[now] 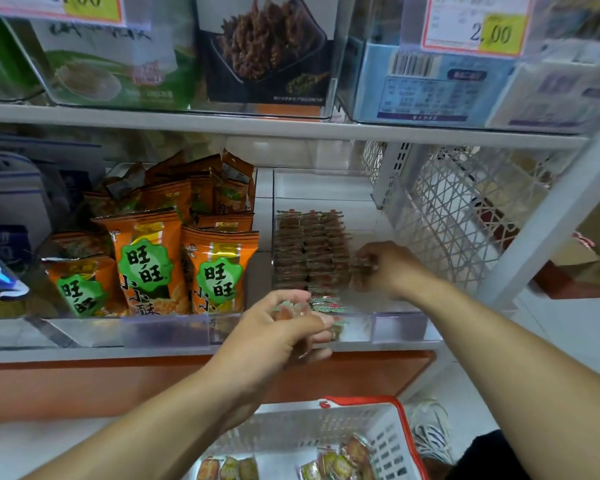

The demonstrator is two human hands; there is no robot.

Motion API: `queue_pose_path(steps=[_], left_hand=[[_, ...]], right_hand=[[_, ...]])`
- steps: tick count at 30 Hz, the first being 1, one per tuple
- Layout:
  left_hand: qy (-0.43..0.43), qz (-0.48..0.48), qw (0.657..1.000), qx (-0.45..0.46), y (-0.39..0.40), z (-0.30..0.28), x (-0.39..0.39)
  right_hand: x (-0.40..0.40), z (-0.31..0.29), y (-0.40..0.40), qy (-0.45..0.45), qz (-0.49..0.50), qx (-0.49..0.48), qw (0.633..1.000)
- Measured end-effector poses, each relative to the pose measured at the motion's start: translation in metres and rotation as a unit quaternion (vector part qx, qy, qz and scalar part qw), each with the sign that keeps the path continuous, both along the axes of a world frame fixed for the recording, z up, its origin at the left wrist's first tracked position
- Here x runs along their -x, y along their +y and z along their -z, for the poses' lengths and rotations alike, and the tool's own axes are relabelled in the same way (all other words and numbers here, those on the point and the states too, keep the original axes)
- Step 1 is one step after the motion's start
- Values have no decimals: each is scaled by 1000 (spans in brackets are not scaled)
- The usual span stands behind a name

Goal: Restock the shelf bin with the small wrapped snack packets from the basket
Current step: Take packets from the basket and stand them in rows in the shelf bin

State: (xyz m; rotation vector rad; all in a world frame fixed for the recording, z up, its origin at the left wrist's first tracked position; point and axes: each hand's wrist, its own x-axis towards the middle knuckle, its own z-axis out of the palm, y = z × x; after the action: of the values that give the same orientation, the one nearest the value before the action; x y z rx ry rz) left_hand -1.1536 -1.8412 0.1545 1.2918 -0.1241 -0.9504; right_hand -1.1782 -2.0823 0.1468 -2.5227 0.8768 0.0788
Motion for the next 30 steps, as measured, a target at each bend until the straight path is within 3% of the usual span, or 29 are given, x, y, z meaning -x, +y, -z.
queue_pose_path(steps=[4,11,15,17,19,22,25,27,30], left_hand=[[25,-3,1000,-5,-6,3,-2],[64,-14,998,14,-8,7,-6],[131,0,989,71,-3,2,-6],[159,7,983,90,1,-4,-7],[166,5,982,94,3,-9,-7],[176,-17,978,114,3,-20,-4],[185,-46,972,137,2,-26,-2],[193,-55,968,153,3,-27,-3],[174,-40,969,170,4,-29,-4]], right_hand=[[-15,13,2,-12,-9,11,1000],[-23,20,2,1,35,-58,998],[-19,13,4,21,27,-47,998],[-16,-1,10,-14,12,14,1000],[-8,-20,25,-127,-10,52,990],[15,-46,67,-283,-73,-36,956],[44,-54,111,-242,-151,-43,958],[51,-49,123,-214,-153,-3,965],[48,-44,117,-216,-148,-25,965]])
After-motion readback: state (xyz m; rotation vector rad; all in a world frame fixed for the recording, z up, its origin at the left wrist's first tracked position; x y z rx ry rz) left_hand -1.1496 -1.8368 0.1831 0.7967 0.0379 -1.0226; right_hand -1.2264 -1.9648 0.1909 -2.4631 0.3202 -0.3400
